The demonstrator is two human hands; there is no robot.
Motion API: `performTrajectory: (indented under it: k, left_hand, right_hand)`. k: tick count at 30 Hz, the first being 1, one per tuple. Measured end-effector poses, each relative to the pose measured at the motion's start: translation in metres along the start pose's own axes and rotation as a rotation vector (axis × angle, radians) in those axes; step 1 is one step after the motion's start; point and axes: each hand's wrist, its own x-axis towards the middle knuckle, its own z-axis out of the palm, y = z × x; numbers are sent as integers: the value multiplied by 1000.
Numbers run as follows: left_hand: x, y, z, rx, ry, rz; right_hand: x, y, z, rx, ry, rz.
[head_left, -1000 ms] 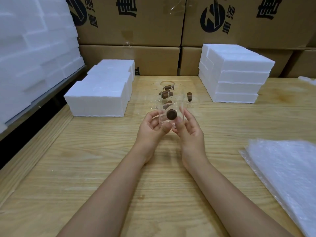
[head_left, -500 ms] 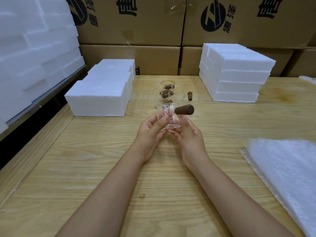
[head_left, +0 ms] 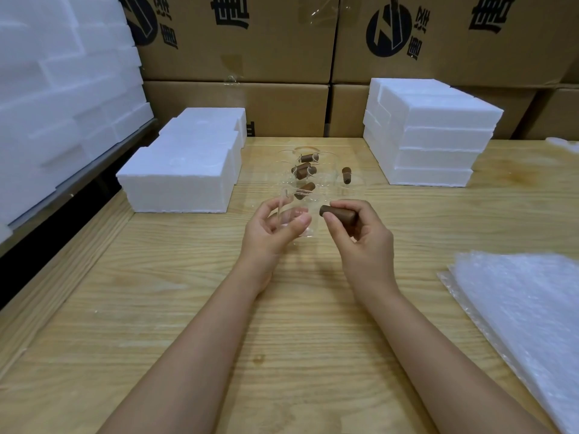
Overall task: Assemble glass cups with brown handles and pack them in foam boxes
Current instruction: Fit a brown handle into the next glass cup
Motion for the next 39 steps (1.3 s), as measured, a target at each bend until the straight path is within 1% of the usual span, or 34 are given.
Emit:
performTrajectory:
  k: [3,6,8,11,14,16,18,22,27,31,34,39]
  left_hand:
    - [0,-1,0,77,16,24]
    - [-1,-7,3,209,8,82]
    - [-3,-12,8,300,-5,176]
    - [-7,-15,16,421,-20,335]
    - [-7,-18,16,485,-34,399]
    - [-7,-18,15,485,-22,378]
    - [-6,-18,15,441,-11,333]
    - [-4,-15,15,318,3,167]
    - [0,-15,14,178,-29,-32]
    - [3,-11,11,60,-67,-152]
    - [3,-5,9,-12,-103,-238]
    - [4,-2,1,-43,-241,-246]
  right_hand:
    - [0,1,-1,-22,19,21]
    - [4,3,-1,-27,81,103]
    - [6,5,-3,-16,156,194]
    - [12,7,-6,80,225,343]
    - [13,6,-8,103,241,418]
    - [12,6,-7,72,239,409]
    - [10,3,-6,60,244,354]
    - [6,-5,-4,31,223,184]
    - [2,-13,0,92,190,85]
    - [1,-19,0,138,65,81]
    - [1,-22,1,292,-39,122]
    - [4,-19,-4,415,-210,178]
